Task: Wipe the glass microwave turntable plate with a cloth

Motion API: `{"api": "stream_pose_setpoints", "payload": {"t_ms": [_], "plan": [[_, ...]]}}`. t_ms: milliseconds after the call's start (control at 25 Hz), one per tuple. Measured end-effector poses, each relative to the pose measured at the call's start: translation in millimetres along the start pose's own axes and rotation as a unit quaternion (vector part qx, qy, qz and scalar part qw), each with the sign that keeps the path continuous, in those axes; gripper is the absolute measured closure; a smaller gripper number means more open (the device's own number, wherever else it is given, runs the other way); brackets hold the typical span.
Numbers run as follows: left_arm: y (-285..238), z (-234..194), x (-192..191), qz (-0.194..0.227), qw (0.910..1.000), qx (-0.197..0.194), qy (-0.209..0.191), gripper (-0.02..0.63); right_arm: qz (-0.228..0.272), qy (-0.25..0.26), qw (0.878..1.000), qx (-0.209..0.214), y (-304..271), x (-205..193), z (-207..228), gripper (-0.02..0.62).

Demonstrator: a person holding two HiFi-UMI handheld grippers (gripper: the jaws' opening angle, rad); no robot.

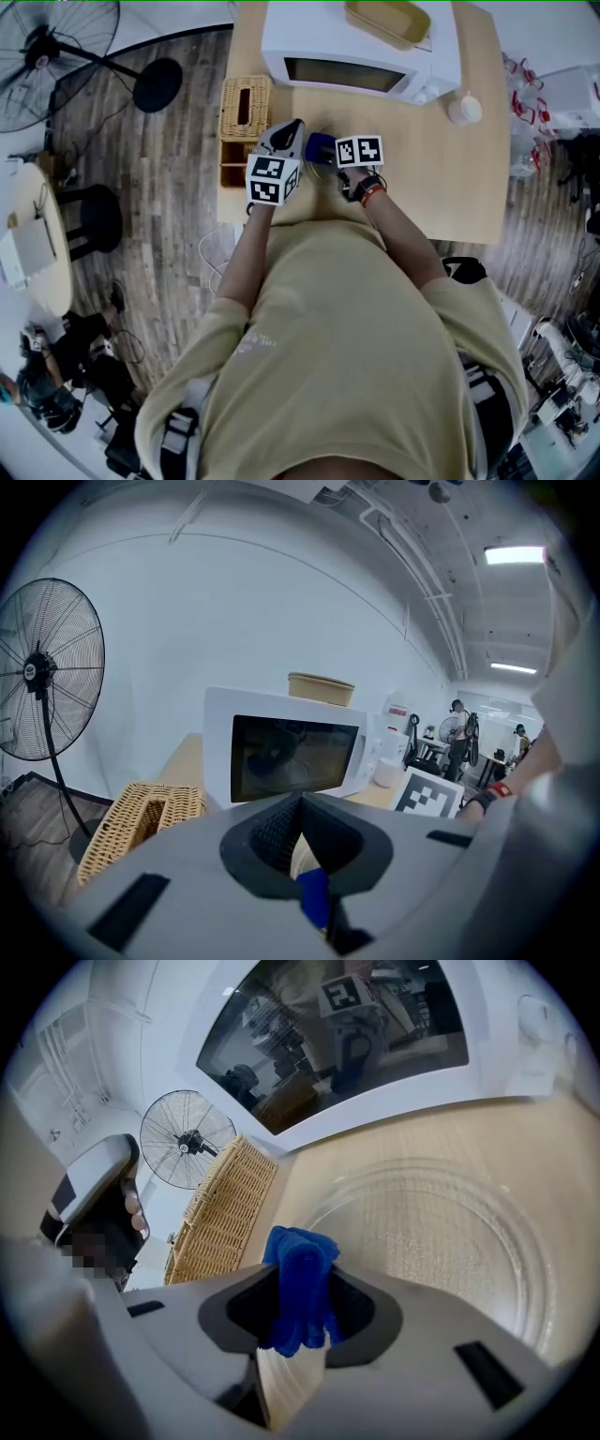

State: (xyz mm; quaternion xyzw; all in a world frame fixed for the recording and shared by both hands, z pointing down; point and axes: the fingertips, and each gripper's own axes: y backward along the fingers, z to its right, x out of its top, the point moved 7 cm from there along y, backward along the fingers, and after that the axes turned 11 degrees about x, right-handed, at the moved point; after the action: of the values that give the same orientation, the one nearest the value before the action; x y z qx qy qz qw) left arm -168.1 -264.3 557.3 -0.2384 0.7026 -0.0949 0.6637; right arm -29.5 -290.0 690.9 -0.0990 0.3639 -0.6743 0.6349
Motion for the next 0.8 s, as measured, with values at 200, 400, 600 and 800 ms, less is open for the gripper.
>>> {"api": "stream_pose_setpoints", "payload": {"t_ms": [200, 400, 600, 800], "plan": [[-2, 3, -1, -0.002, 1.0000, -0.003, 0.001, 0.586, 0.005, -0.006, 1.000, -0.004, 10, -1, 8, 0.459], [-4, 6, 1, -0.001, 1.0000, -0.009, -0.003, 0.586, 0.009, -0.012, 1.000, -0.004, 16, -2, 13, 0.458], [-6, 8, 1, -0.003, 0.9999, -0.013, -0.005, 0.586, 0.013, -0.016, 1.000, -0.005, 26, -1, 22, 0.457], [-9, 10, -1, -0.007, 0.9999, -0.015, -0.004, 0.586, 0.016, -0.021, 1.000, -0.008, 38, -3, 30, 0.458]]}}
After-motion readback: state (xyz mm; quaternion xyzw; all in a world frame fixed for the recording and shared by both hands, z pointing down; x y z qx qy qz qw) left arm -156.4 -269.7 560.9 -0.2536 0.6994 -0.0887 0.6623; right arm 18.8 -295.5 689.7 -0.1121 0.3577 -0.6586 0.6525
